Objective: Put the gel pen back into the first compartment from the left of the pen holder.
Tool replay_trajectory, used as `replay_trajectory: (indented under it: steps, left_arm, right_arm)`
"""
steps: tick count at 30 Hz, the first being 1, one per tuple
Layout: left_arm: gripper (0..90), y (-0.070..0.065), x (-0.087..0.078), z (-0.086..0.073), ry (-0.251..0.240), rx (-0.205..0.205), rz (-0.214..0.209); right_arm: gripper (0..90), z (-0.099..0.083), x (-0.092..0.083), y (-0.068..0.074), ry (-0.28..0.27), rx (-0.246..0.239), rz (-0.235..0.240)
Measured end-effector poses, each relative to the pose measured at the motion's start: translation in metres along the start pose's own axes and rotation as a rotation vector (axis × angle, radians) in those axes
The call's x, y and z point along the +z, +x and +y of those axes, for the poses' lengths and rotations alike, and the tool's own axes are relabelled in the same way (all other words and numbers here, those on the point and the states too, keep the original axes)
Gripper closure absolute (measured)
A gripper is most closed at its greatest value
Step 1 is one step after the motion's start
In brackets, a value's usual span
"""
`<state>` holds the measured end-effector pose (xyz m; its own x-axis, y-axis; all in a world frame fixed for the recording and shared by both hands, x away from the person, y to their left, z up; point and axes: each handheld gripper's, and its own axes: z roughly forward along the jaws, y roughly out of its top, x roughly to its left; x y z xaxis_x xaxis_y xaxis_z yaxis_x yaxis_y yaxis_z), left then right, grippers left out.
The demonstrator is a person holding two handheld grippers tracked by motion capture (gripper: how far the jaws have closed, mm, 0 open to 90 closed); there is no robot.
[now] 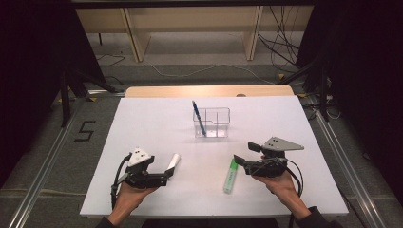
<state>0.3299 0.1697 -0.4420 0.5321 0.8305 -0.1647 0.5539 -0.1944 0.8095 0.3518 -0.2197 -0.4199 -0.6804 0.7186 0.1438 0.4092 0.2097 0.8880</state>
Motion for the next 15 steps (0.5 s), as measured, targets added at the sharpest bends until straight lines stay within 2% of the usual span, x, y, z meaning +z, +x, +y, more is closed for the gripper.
replay_trajectory:
  steps: [8,15]
  left_arm:
    - [11.6,-0.004,0.006,0.006,0.042,0.001,0.009]
    - [11.9,-0.001,0.008,0.014,0.092,-0.011,0.026]
  right_arm:
    - [25.3,-0.004,-0.003,0.003,-0.001,-0.008,0.005]
    - [25.3,-0.007,-0.005,0.004,0.003,-0.006,0.003]
